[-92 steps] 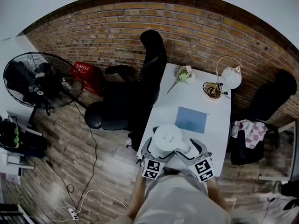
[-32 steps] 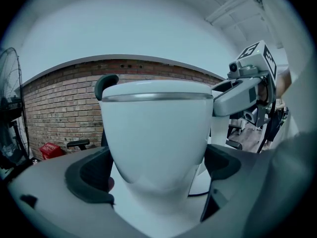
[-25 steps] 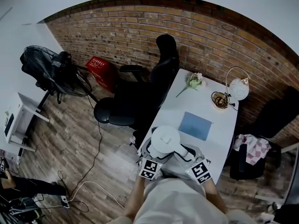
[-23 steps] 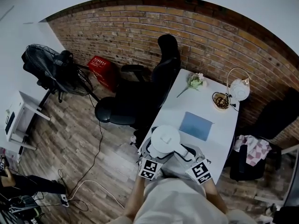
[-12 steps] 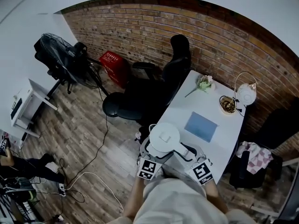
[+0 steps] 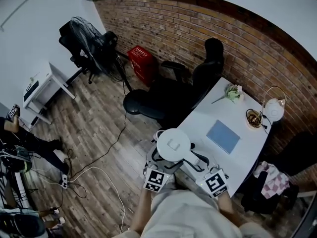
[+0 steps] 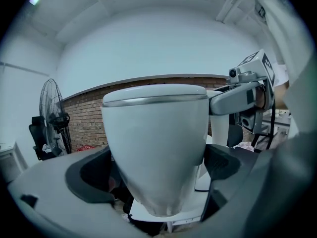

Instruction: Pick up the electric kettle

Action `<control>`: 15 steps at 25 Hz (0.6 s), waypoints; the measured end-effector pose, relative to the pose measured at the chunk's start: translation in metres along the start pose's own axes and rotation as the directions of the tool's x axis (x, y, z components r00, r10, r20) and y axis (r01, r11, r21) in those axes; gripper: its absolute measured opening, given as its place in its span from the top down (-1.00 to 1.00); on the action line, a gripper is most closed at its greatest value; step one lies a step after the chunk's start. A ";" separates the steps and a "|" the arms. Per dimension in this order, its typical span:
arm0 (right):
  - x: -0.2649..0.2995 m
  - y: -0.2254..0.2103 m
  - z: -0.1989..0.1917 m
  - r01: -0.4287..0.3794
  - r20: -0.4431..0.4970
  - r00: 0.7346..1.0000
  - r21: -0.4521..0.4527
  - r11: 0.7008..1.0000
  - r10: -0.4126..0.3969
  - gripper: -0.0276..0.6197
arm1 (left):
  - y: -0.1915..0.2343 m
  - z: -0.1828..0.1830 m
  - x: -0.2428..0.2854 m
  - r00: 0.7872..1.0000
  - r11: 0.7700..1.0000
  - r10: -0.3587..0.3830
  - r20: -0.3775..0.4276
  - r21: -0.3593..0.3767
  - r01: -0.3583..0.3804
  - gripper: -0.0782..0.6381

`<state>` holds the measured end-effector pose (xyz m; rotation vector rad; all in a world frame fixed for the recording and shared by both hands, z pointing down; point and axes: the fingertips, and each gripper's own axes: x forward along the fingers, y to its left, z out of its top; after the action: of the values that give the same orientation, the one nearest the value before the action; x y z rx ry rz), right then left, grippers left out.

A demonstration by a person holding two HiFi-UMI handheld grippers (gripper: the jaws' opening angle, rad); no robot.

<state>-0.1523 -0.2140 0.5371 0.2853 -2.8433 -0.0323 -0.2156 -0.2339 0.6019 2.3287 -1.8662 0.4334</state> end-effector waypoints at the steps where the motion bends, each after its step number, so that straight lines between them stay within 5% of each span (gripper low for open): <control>1: 0.001 0.004 0.002 -0.023 0.000 1.000 -0.026 0.999 0.023 0.38 | 0.002 0.000 -0.006 1.000 1.000 0.018 0.000 -0.005 -0.018 -0.82; 5: 0.007 0.023 0.006 -0.110 -0.003 0.994 -0.120 0.987 0.110 0.38 | 0.009 -0.004 -0.032 0.996 0.995 0.094 -0.002 -0.022 -0.094 -0.82; 9: 0.013 0.047 0.016 -0.168 0.031 0.985 -0.055 0.984 0.170 0.38 | 0.016 -0.010 -0.059 0.985 0.984 0.173 -0.007 -0.042 -0.173 -0.82; 15: 0.021 0.082 0.031 -0.281 0.045 0.957 -0.088 0.956 0.286 0.38 | 0.024 -0.014 -0.103 0.960 0.956 0.280 -0.023 -0.081 -0.281 -0.82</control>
<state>-0.1959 -0.1383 0.5176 -0.1453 -2.9009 -0.0974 -0.2613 -0.1398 0.5827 2.0105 -2.1741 0.3878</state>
